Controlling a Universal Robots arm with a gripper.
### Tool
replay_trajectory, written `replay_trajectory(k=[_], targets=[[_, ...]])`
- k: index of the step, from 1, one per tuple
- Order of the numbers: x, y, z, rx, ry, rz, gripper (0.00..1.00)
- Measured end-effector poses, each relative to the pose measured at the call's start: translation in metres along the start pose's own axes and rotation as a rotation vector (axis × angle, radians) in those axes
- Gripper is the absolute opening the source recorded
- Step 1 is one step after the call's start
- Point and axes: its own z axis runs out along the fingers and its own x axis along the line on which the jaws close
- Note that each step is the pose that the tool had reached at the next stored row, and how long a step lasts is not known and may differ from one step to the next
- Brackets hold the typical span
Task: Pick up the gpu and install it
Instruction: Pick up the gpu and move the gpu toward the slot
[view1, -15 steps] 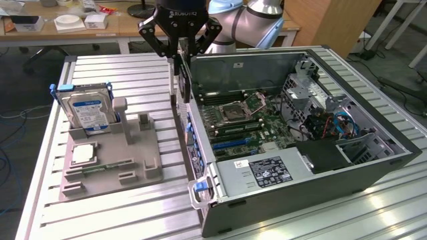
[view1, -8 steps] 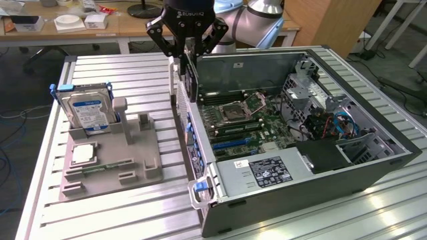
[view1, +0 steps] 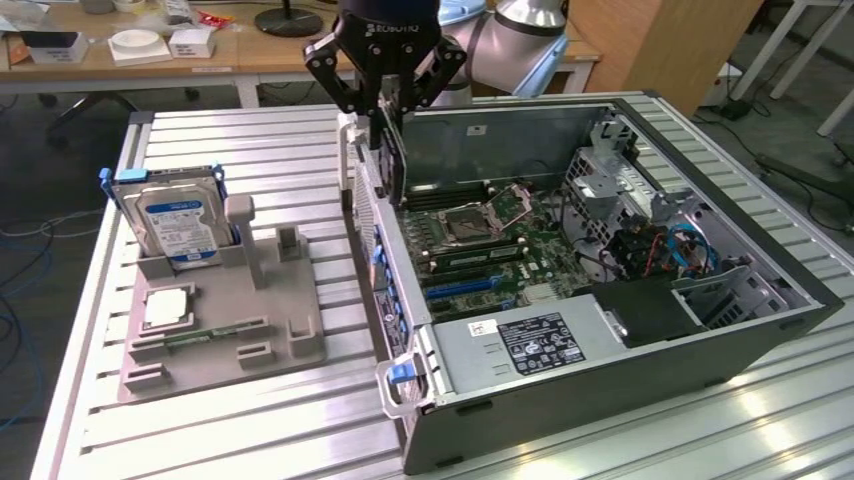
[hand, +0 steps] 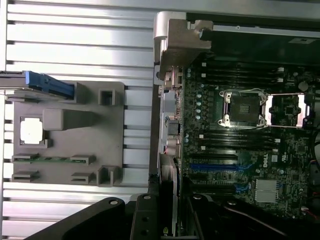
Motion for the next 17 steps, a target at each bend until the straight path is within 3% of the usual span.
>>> replay_trajectory(k=[17], targets=[[-0.0088,-0.0005,0.0048,0.0003,-0.0090,0.000,0.27]])
